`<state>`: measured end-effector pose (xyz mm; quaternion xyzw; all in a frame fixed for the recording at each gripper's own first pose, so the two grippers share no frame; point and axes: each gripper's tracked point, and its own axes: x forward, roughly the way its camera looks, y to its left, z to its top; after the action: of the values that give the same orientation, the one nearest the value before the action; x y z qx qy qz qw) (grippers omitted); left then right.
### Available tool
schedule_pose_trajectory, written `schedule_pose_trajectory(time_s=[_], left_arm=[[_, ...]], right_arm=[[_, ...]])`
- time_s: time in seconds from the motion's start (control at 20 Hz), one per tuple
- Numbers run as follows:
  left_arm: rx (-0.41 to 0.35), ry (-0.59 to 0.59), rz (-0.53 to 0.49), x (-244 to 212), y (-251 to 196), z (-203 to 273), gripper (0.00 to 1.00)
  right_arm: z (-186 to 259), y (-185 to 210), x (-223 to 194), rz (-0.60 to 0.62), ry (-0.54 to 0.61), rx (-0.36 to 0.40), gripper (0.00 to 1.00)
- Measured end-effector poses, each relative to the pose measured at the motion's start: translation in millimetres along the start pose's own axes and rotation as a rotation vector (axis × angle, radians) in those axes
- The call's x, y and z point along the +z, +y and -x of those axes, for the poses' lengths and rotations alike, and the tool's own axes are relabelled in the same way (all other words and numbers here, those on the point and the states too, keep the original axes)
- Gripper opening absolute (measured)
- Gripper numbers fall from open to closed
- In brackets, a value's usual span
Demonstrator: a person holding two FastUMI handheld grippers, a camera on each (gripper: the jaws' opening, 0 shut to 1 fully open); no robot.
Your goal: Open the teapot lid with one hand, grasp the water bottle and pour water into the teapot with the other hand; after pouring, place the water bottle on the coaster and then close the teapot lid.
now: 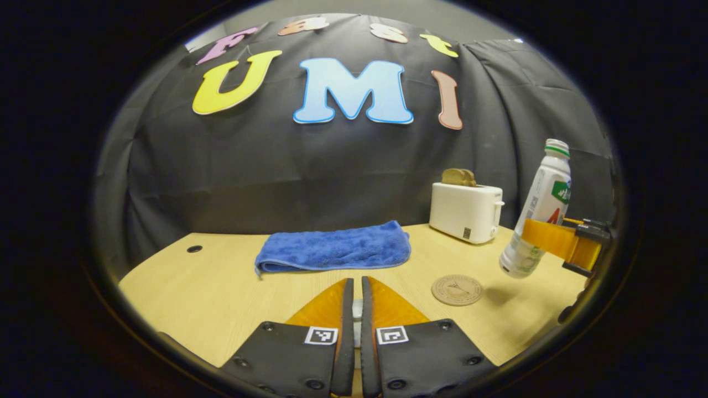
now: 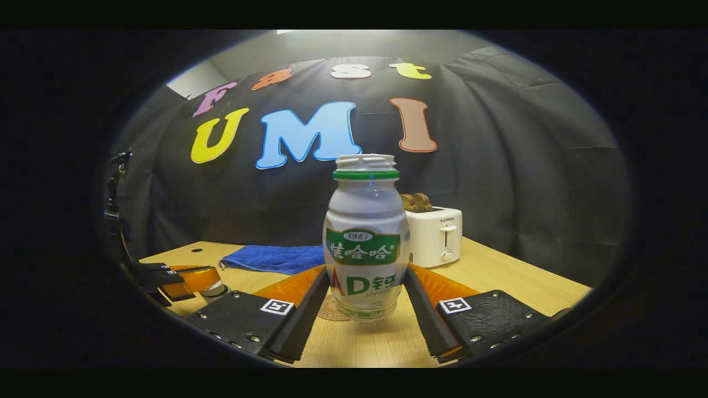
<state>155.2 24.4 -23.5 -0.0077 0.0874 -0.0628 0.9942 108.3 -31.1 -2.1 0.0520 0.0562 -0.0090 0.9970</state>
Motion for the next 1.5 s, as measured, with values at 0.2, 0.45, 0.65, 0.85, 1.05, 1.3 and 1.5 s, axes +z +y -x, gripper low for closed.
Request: schedule_pose_trajectory(time_s=[0.2, 0.45, 0.65, 0.85, 1.05, 1.3, 1.5], left_arm=[[0.014, 0.011, -0.007, -5, 2, -5, 0.12], [0.014, 0.014, -0.007, -7, 1, -6, 0.19], [0.019, -0.002, 0.001, -2, 3, -3, 0.34], [0.017, -0.013, 0.020, 3, 5, 4, 0.27], [0.008, -0.032, 0.031, 10, 5, 16, 0.34], [-0.004, -0.049, 0.032, 19, 9, 38, 0.34], [-0.006, -0.062, 0.044, 22, 16, 52, 0.25]], right_arm=[[1, 0, -1, -0.003, 0.003, 0.004, 0.80], [0, -1, -1, -0.009, 0.007, 0.003, 0.80], [-1, -1, -4, -0.006, 0.015, 0.001, 0.80], [-4, 0, -10, -0.009, 0.032, 0.003, 0.80], [-11, 4, -18, 0.001, 0.058, 0.011, 0.80], [-28, 16, -29, 0.083, 0.101, 0.034, 0.80], [-54, 27, -33, 0.087, 0.143, 0.059, 0.80]])
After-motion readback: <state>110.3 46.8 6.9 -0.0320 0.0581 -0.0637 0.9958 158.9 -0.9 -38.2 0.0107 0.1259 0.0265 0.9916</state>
